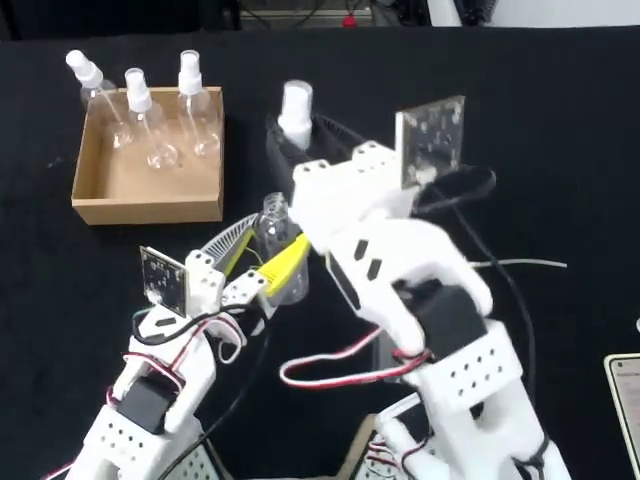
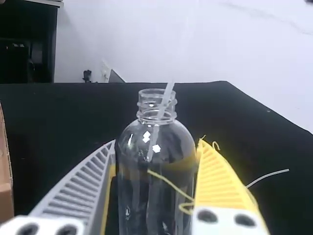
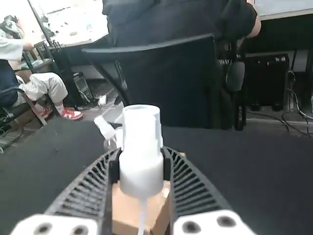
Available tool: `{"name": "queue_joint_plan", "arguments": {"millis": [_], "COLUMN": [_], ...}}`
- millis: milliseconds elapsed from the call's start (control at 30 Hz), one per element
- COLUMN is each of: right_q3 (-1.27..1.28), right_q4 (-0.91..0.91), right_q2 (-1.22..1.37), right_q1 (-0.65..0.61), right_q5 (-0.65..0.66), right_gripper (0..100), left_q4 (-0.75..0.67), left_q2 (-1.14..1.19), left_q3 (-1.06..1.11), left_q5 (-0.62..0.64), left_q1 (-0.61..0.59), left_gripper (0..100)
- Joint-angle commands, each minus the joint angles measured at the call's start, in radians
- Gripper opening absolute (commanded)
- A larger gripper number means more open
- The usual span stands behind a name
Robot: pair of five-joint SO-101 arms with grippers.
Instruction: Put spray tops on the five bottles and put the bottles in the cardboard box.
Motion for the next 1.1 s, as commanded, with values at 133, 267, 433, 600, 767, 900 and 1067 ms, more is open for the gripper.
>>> {"name": "queue_joint_plan", "arguments": {"millis": [133,267,433,600,767,900,1067], "right_q3": [0.087,0.111,0.116,0.170,0.189,0.262,0.371], "right_q4": [-0.006,-0.006,0.000,-0.006,0.000,-0.032,-0.107], "right_q2": [-0.061,-0.048,-0.053,-0.053,-0.062,-0.114,-0.225], "right_q1": [-0.031,-0.051,-0.051,-0.051,-0.051,-0.054,-0.106], "right_q5": [0.012,0.012,0.012,0.069,0.081,0.086,0.087], "right_gripper": [1.1,1.1,1.1,1.1,1.1,1.1,1.1], "left_q4": [-0.005,0.000,0.000,0.002,0.003,-0.002,-0.005], "left_q2": [-0.008,-0.008,-0.008,-0.008,-0.008,-0.008,-0.008], "left_q3": [0.022,0.022,0.022,0.022,0.022,0.022,0.022], "left_q5": [0.003,0.003,0.003,0.003,0.003,0.003,0.003], "left_q1": [0.001,0.001,0.001,0.001,0.001,0.002,0.001], "left_gripper": [8,8,8,8,8,8,8]}}
